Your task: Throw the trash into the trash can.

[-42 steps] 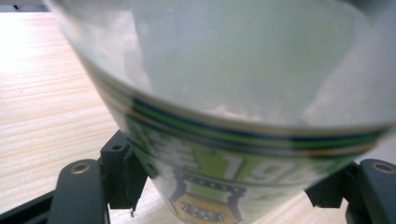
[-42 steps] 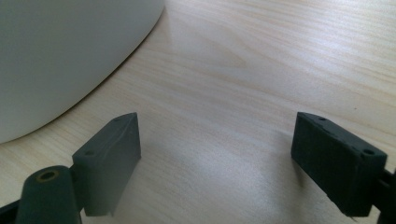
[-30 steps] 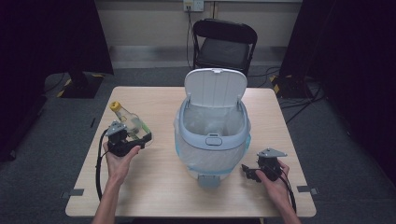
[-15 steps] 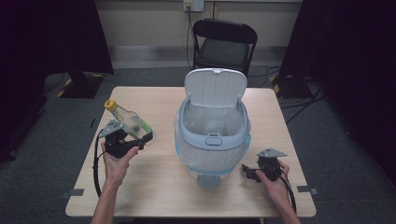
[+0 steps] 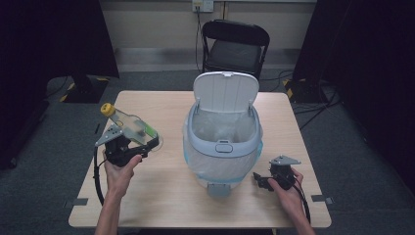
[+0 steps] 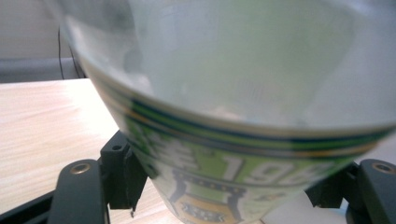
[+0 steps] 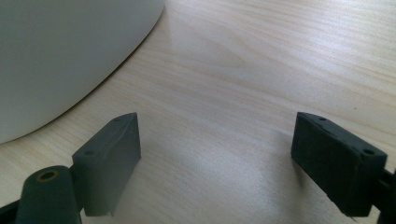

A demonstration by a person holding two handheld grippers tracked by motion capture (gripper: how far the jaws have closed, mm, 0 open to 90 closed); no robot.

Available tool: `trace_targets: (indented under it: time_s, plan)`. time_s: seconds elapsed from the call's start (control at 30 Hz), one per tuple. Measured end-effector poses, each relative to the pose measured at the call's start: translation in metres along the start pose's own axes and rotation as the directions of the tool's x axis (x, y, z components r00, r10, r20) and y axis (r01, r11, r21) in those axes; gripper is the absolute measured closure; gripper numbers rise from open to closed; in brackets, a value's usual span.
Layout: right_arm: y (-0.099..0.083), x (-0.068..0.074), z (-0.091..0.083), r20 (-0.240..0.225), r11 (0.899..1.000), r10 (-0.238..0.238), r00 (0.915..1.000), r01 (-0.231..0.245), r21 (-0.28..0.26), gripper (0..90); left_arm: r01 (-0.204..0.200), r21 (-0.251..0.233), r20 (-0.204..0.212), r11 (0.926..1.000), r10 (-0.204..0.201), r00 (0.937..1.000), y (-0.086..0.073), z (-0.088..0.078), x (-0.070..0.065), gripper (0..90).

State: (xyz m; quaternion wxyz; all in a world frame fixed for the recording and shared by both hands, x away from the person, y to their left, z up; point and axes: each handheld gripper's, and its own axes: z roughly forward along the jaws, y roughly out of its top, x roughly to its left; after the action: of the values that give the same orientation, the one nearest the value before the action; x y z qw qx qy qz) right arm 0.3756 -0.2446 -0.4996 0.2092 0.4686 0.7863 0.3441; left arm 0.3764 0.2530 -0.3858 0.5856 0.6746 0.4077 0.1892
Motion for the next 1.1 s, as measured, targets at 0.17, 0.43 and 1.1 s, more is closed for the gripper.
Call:
trace_targets:
  time_s: [0.17, 0.43, 1.1]
  plan:
    - [0.000, 0.000, 0.000, 0.000, 1.000, 0.000, 1.0000, 0.000, 0.000, 14.6, -0.007, -0.019, 0.009, 0.9998, 0.007, 0.9999, 0.007, -0.005, -0.004, 28.2]
    - [0.000, 0.000, 0.000, 0.000, 1.000, 0.000, 1.0000, 0.000, 0.000, 14.6, -0.034, -0.048, 0.022, 0.9983, 0.035, 0.9992, 0.018, -0.014, -0.015, 28.2]
    - [0.000, 0.000, 0.000, 0.000, 1.000, 0.000, 1.0000, 0.000, 0.000, 14.6, -0.122, -0.151, 0.083, 0.9810, 0.136, 0.9873, 0.064, -0.040, -0.043, 28.2]
